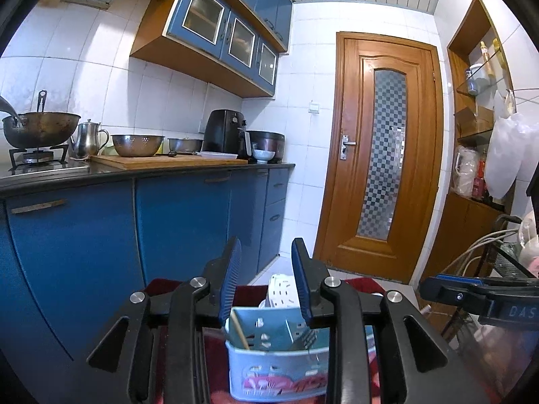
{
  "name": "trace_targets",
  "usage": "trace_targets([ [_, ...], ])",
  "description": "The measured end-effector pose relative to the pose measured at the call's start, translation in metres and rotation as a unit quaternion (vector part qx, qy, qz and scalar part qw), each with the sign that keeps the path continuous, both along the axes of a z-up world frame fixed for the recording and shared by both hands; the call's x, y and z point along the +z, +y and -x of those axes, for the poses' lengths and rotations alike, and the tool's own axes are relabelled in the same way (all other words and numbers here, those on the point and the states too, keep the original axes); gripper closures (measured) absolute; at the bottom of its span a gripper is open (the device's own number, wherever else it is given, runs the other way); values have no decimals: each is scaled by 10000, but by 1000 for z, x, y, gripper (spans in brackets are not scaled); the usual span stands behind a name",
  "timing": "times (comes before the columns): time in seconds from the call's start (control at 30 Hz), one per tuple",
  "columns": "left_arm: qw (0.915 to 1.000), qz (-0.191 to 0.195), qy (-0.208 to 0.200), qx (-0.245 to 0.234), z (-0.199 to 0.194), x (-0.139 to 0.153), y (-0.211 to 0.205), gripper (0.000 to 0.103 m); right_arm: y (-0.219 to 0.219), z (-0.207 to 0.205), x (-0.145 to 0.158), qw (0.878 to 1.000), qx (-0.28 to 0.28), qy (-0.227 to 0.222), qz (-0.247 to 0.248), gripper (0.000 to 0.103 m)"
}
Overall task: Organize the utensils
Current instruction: 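Withdraw both open tools from the holder back over the utensils on the cloth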
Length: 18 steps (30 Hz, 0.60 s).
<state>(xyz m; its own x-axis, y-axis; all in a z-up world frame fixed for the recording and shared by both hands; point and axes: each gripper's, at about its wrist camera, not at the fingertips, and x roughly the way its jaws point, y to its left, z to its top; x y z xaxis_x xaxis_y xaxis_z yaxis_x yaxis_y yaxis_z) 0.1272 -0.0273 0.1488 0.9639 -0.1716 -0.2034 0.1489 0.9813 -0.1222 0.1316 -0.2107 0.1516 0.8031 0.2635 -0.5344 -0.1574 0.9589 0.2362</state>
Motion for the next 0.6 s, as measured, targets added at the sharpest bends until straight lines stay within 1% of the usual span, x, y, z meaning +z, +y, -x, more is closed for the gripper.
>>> trace_targets([
  [0.2, 9997, -56, 183, -135, 25, 9, 6, 72, 1, 18, -3, 9998, 5, 180, -81, 67],
  [0.37, 9989, -130, 378, -256, 48, 11, 9, 72, 6, 33, -13, 9991, 21, 409, 135, 67],
  [0.5, 9978, -206, 564, -272, 61, 8, 11, 72, 5, 43, -23, 9981, 56, 589, 159, 67],
  [0.6, 9960, -246, 810, -301, 70, 1, 13, 72, 6, 51, -33, 9970, 99, 734, 204, 67],
])
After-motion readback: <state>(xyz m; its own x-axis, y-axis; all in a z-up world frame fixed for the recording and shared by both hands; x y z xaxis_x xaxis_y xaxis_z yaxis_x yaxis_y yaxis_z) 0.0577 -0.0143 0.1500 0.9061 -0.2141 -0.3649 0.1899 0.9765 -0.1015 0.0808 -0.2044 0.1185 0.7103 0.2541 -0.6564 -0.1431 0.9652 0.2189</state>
